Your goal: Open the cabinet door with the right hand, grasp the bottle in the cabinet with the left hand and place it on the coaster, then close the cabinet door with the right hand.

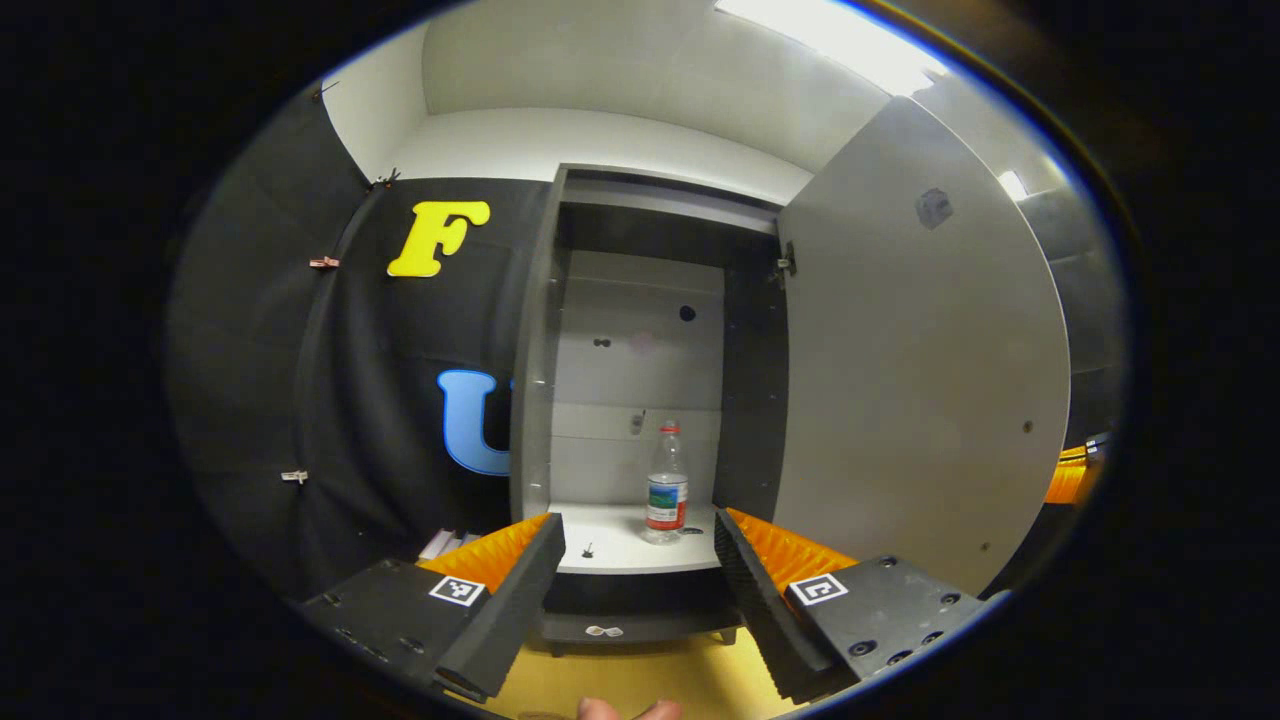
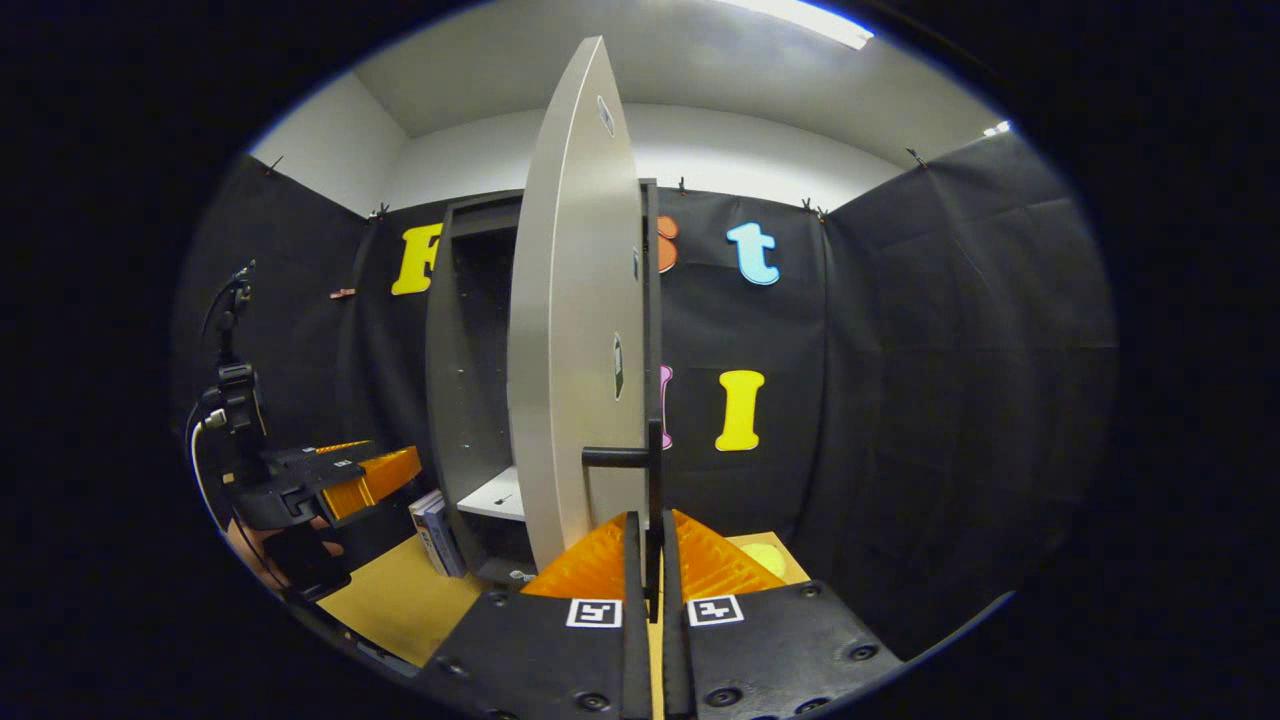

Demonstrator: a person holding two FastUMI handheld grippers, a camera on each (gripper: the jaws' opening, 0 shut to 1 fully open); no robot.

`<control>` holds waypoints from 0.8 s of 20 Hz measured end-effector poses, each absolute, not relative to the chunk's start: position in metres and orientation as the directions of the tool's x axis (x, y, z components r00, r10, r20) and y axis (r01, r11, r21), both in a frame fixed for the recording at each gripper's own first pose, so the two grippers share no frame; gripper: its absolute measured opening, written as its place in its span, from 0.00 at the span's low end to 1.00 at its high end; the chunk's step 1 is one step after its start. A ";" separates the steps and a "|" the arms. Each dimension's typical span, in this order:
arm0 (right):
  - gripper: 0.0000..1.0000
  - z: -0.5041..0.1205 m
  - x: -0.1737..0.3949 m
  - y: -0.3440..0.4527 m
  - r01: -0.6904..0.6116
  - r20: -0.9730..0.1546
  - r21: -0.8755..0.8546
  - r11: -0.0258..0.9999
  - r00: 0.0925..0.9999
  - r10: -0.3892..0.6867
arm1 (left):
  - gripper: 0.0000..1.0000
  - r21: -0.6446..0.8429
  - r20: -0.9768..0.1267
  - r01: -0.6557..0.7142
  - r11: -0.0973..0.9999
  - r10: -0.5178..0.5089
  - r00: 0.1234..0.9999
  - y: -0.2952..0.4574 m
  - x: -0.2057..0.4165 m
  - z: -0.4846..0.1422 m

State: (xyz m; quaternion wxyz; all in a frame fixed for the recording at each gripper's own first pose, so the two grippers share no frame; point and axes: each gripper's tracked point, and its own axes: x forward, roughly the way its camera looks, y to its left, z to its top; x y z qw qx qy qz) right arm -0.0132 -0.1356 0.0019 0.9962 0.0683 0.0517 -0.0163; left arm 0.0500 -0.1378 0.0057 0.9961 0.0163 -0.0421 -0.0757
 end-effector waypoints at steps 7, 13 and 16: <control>0.08 -0.007 -0.036 -0.159 -0.055 -0.109 0.168 0.984 0.991 0.074 | 0.95 0.076 0.061 0.130 0.989 -0.134 0.989 -0.167 0.067 0.000; 0.08 0.002 -0.054 -0.174 -0.032 -0.101 0.220 0.975 0.993 0.056 | 0.92 0.084 0.036 0.123 0.989 -0.126 0.991 -0.178 0.091 -0.007; 0.08 -0.004 -0.067 -0.197 0.048 -0.115 0.205 0.978 0.993 -0.024 | 0.92 0.110 0.046 0.132 0.985 -0.137 0.989 -0.186 0.113 -0.003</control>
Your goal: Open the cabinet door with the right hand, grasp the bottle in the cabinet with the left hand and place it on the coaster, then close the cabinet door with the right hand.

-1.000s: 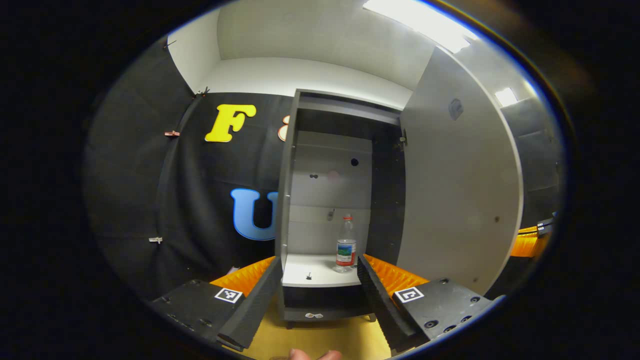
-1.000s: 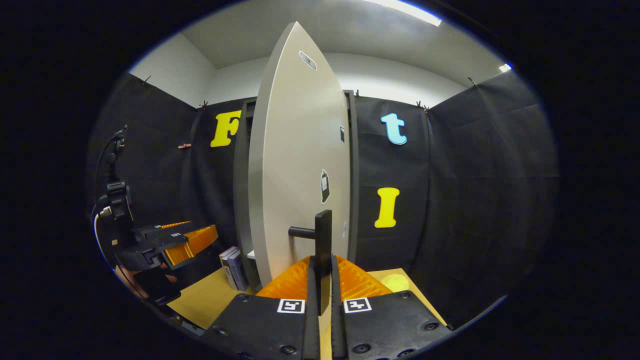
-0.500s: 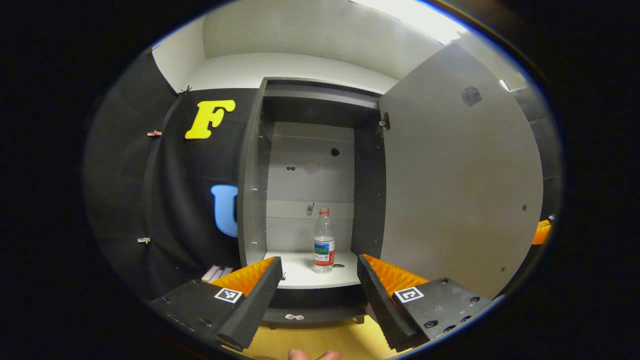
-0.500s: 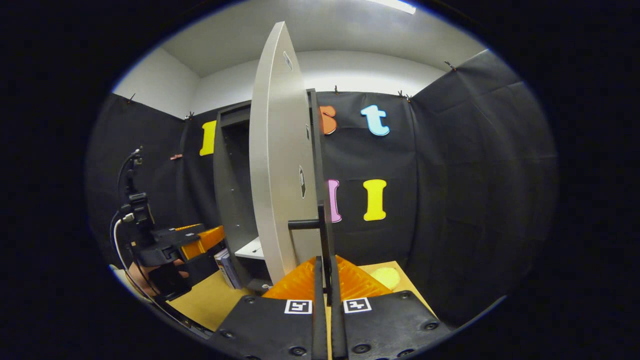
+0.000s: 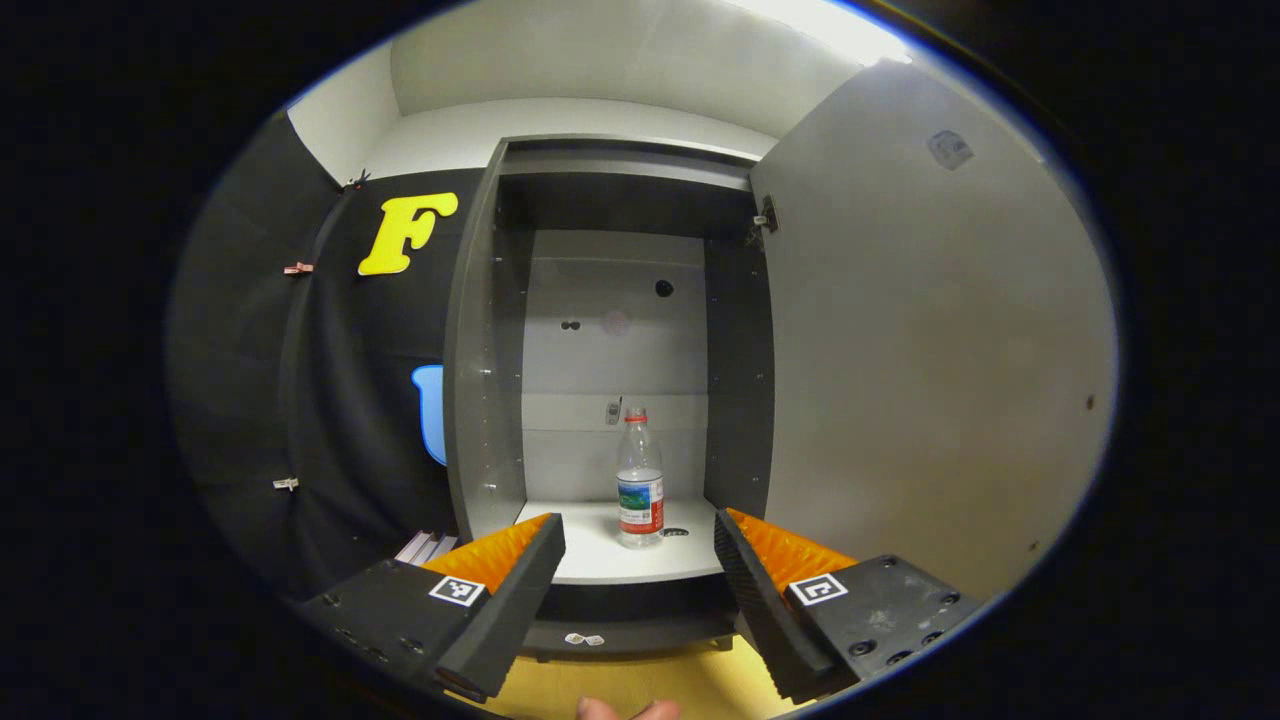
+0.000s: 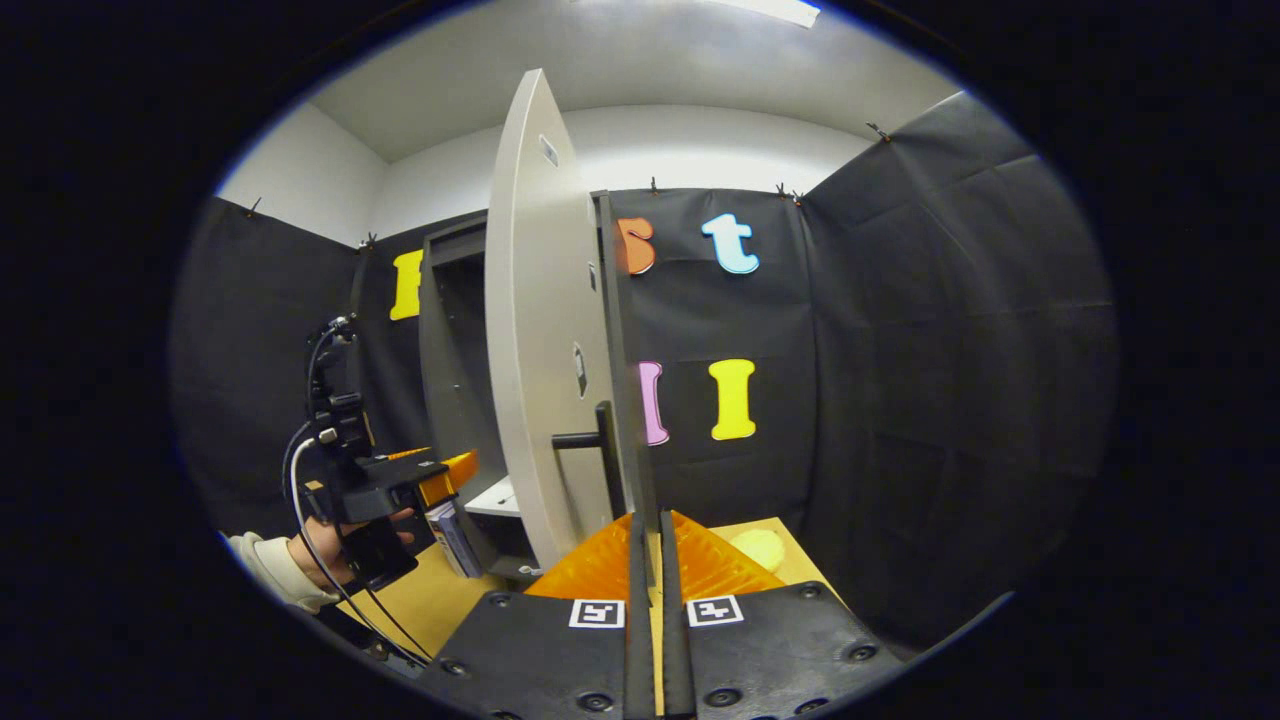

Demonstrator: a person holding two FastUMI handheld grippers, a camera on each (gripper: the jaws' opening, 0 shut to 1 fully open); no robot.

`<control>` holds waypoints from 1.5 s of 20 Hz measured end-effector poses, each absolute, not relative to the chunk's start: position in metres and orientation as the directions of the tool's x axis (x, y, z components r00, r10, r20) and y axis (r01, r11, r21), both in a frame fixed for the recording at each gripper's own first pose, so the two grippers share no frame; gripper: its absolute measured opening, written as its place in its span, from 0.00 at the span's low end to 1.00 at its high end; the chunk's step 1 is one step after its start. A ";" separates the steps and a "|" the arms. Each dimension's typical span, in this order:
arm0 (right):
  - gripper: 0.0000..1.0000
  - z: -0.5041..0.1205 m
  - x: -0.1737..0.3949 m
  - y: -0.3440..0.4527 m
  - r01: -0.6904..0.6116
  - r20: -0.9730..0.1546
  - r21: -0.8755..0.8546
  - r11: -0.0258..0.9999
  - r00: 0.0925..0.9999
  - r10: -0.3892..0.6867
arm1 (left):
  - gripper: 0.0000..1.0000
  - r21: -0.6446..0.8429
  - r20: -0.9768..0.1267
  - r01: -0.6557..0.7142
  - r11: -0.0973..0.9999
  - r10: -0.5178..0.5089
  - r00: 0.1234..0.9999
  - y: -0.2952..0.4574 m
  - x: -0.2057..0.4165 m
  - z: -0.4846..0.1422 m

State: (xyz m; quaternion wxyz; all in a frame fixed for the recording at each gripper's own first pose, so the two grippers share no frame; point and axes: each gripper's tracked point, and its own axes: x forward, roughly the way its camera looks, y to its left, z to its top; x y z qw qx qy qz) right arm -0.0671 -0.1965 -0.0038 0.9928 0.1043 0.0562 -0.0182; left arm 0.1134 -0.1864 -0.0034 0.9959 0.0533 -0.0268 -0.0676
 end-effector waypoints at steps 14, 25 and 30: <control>0.97 -0.031 -0.066 -0.267 0.215 -0.116 0.150 0.965 0.973 -0.199 | 0.95 0.079 0.004 0.156 0.985 -0.157 0.988 -0.219 0.269 -0.044; 0.97 -0.055 -0.027 -0.307 0.199 -0.136 0.210 0.957 0.975 -0.173 | 0.95 0.042 -0.031 0.023 0.999 -0.022 0.999 -0.203 0.367 -0.082; 1.00 -0.053 -0.021 -0.315 0.214 -0.104 0.216 0.953 0.975 -0.196 | 0.78 0.022 -0.027 0.052 0.998 -0.051 0.998 -0.205 0.372 -0.078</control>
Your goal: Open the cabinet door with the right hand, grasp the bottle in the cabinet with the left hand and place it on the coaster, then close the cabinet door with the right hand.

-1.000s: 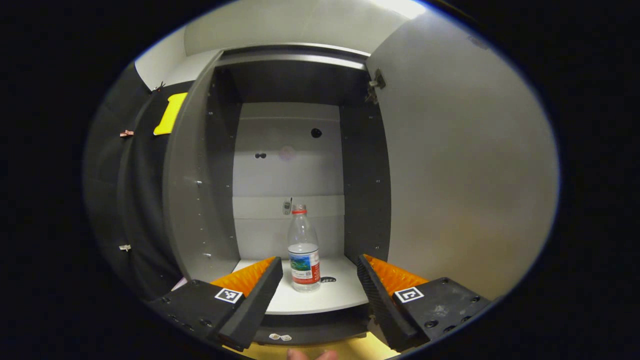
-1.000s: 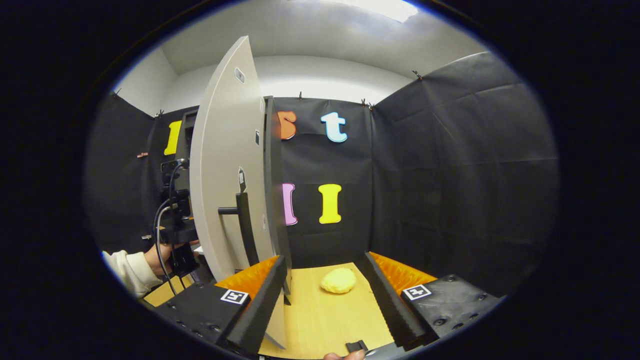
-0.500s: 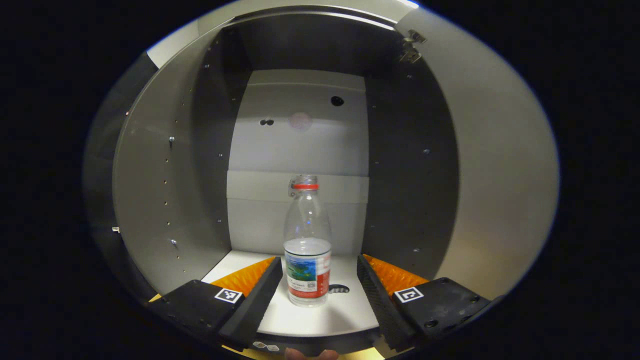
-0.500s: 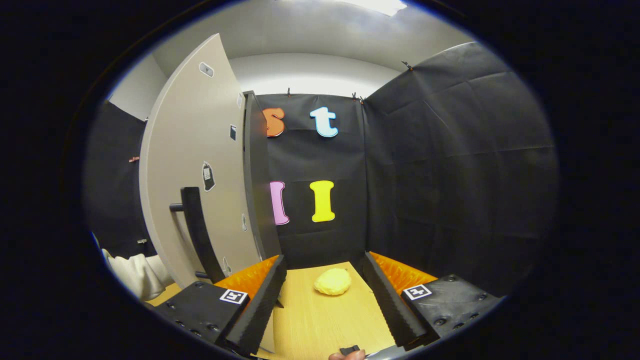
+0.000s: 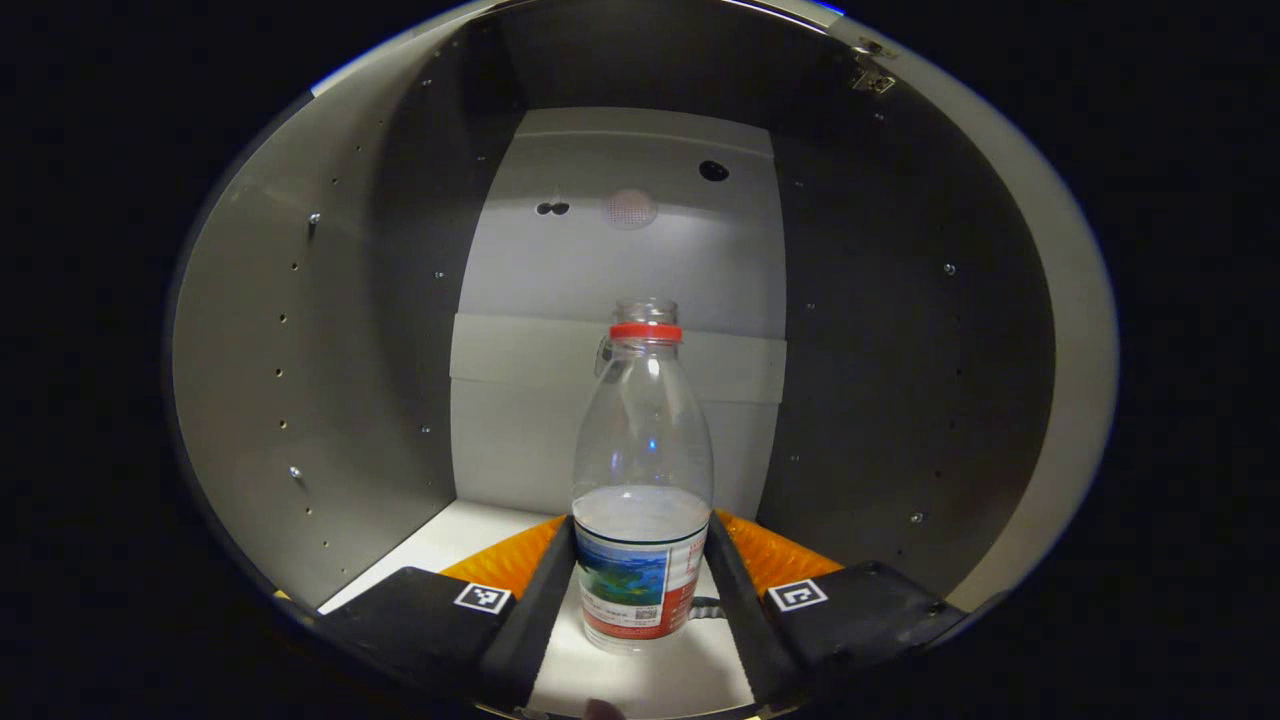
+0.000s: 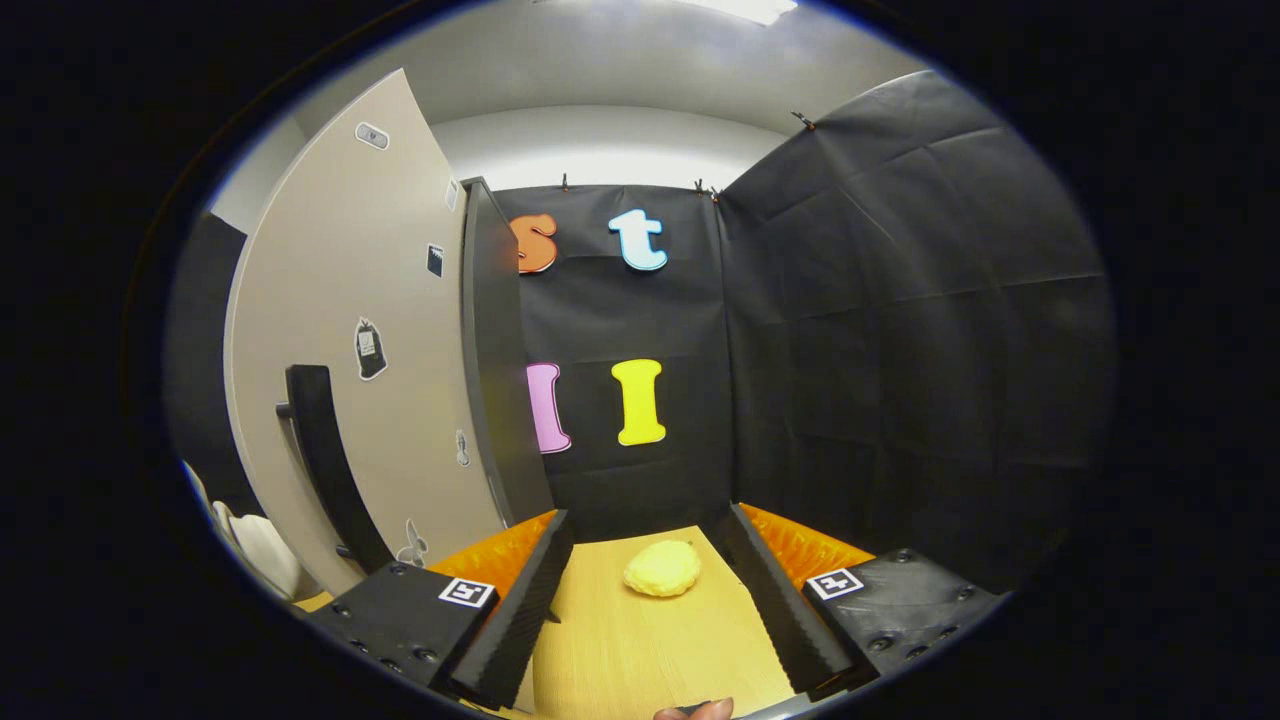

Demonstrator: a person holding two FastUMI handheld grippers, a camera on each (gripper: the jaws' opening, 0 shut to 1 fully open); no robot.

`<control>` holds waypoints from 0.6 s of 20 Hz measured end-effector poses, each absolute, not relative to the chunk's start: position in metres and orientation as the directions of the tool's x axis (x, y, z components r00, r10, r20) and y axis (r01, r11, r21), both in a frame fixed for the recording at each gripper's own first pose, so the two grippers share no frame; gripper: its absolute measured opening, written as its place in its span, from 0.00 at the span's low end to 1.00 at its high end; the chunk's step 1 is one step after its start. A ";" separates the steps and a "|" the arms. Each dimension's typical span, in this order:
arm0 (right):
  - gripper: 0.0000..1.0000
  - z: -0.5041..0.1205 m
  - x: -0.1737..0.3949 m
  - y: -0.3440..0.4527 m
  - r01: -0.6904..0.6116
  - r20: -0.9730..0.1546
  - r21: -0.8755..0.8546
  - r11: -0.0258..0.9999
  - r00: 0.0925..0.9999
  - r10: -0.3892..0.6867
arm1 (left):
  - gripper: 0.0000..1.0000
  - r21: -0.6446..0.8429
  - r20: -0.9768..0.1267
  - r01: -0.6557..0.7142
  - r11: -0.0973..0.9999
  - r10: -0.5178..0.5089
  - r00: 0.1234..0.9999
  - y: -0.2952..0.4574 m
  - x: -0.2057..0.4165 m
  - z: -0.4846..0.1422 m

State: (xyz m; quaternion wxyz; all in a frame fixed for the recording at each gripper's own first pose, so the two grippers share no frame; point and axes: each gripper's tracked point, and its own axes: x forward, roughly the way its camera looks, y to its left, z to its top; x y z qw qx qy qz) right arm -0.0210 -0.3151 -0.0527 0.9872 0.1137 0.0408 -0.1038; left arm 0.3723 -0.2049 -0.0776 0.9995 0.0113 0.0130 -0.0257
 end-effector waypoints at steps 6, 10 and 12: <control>0.97 -0.052 -0.029 -0.308 0.253 -0.122 0.182 0.950 0.965 -0.233 | 0.78 0.050 -0.014 0.103 0.993 -0.103 0.995 -0.201 0.333 -0.055; 0.97 -0.039 -0.038 -0.294 0.267 -0.091 0.148 0.952 0.963 -0.255 | 0.77 0.052 0.006 0.134 0.990 -0.134 0.991 -0.185 0.282 -0.037; 0.97 -0.032 -0.041 -0.284 0.268 -0.074 0.144 0.952 0.963 -0.260 | 0.77 0.051 0.023 0.150 0.987 -0.151 0.988 -0.172 0.250 -0.028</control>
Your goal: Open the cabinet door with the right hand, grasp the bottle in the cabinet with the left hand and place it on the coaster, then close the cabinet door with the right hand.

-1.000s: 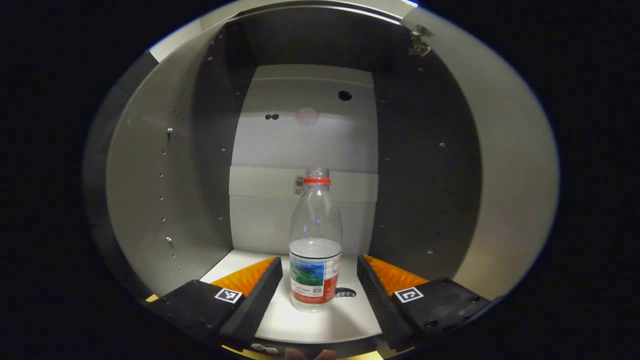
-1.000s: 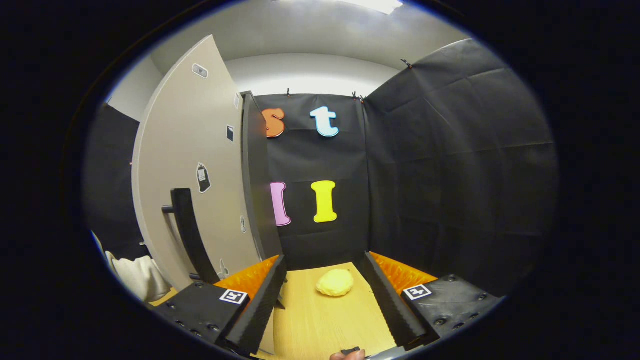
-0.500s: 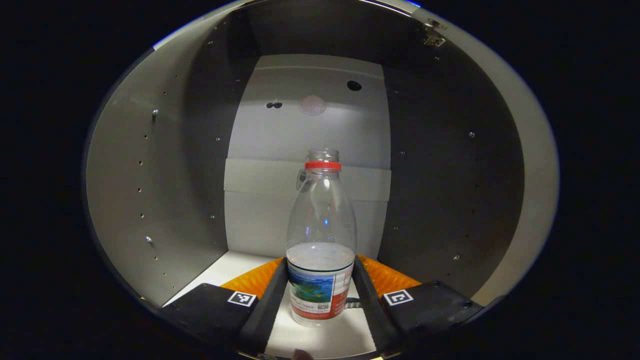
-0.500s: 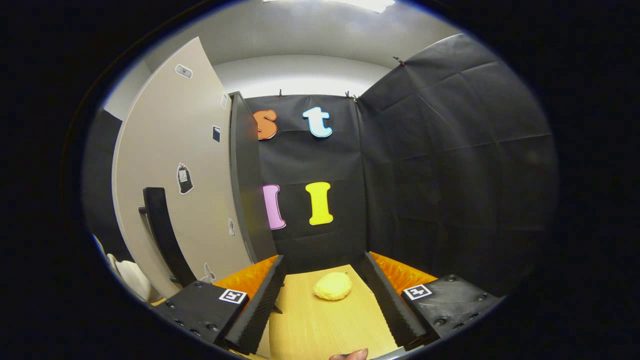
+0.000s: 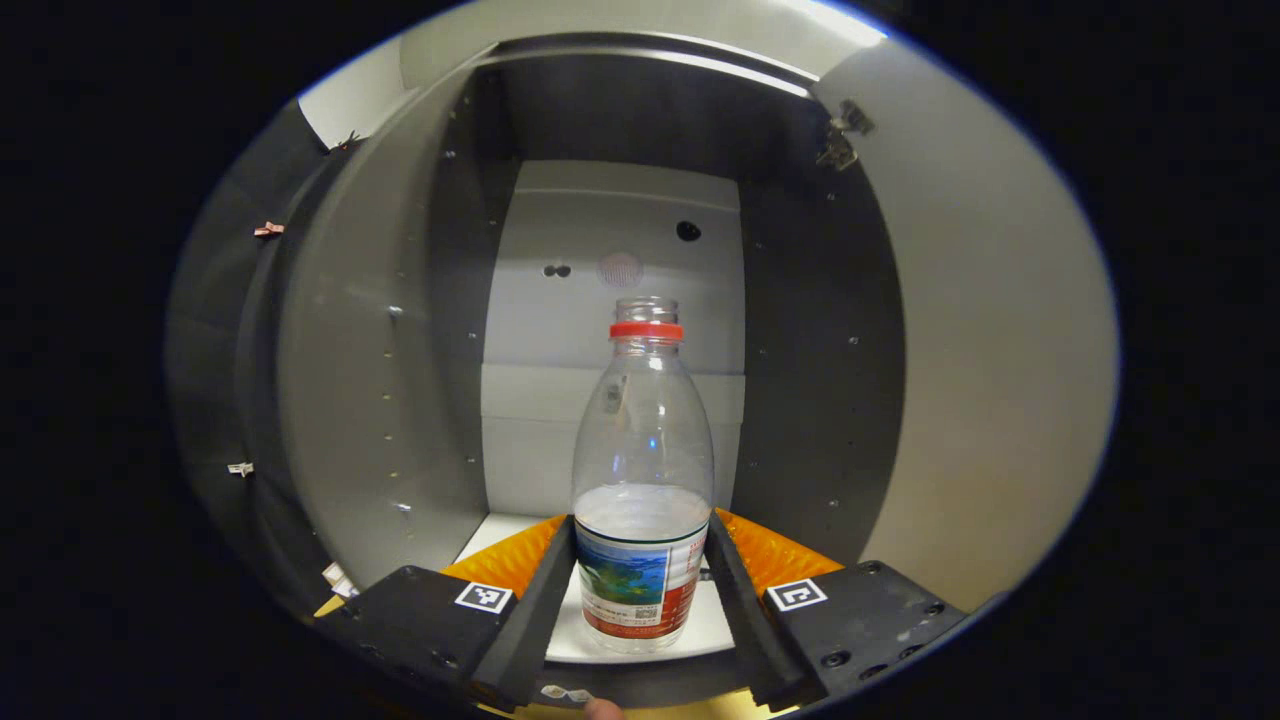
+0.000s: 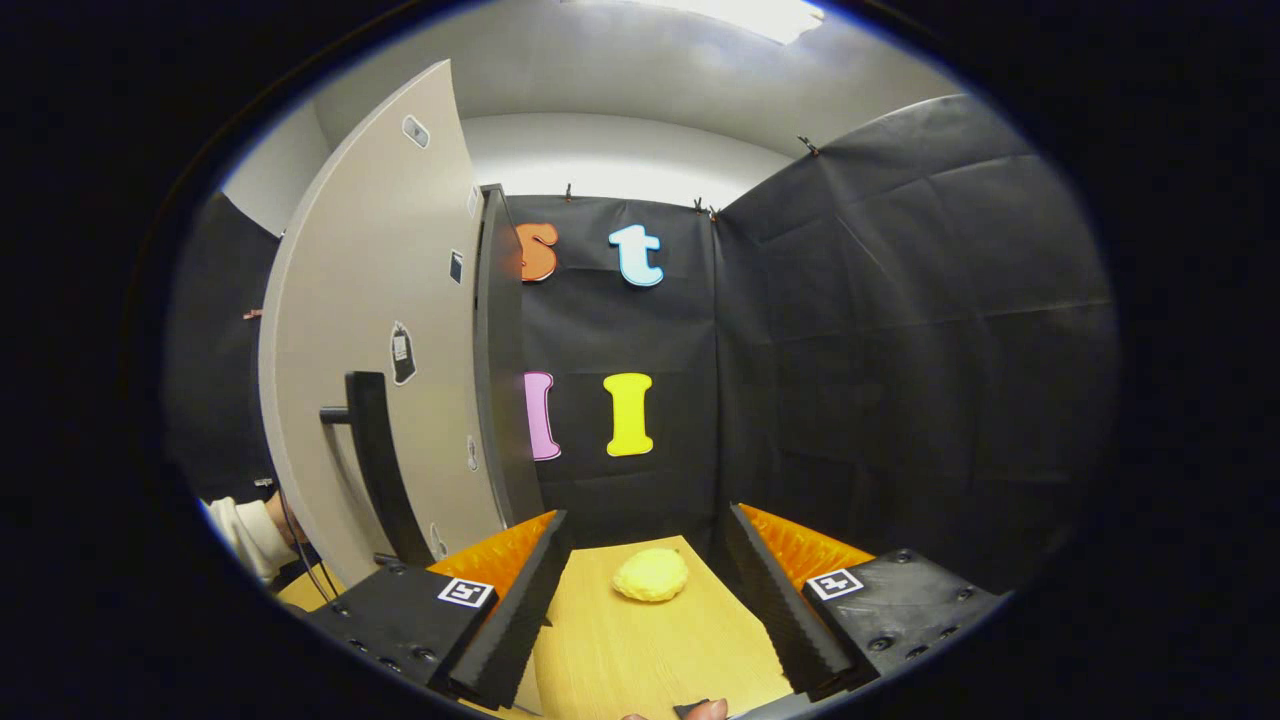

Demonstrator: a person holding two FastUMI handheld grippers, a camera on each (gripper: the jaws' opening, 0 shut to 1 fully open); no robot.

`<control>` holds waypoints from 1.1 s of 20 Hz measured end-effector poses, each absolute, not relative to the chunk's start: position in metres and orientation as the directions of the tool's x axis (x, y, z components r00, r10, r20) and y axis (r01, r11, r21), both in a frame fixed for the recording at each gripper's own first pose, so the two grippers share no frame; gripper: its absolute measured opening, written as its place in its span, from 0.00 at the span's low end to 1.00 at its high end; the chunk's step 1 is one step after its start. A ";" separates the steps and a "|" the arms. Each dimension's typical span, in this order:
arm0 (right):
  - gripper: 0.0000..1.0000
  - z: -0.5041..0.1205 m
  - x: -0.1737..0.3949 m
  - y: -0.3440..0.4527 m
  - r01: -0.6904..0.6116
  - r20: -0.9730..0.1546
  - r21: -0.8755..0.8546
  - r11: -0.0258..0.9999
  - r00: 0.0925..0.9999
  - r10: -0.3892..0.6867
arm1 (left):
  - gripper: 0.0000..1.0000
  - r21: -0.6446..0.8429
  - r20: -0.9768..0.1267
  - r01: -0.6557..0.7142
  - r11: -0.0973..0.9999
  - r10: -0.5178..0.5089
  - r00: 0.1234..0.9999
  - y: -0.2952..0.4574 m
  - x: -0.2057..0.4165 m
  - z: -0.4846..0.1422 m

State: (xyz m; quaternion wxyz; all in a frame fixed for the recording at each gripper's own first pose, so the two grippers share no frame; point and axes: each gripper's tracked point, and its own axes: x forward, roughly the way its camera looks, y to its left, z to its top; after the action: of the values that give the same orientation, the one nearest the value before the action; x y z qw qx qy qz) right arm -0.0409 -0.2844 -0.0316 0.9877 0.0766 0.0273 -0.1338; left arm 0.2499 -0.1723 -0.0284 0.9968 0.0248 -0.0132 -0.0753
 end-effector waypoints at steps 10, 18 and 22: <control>0.98 -0.003 -0.051 -0.252 0.285 -0.020 0.110 0.952 0.958 -0.285 | 0.78 0.113 0.043 0.198 0.974 -0.204 0.978 -0.099 0.116 -0.072; 0.97 0.004 -0.058 -0.231 0.306 -0.004 0.059 0.950 0.952 -0.306 | 0.78 0.104 -0.047 0.162 0.981 -0.158 0.986 -0.043 0.048 -0.199; 0.96 0.005 -0.061 -0.231 0.334 -0.010 0.083 0.939 0.942 -0.334 | 0.79 0.065 -0.033 0.162 0.985 -0.160 0.987 -0.024 0.025 -0.244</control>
State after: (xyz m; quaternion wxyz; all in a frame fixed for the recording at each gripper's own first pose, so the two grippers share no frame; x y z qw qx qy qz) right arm -0.0606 -0.2311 0.0051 0.9846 0.0420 -0.0021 -0.1696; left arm 0.0253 -0.0244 -0.2437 0.9961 0.0339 0.0137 -0.0808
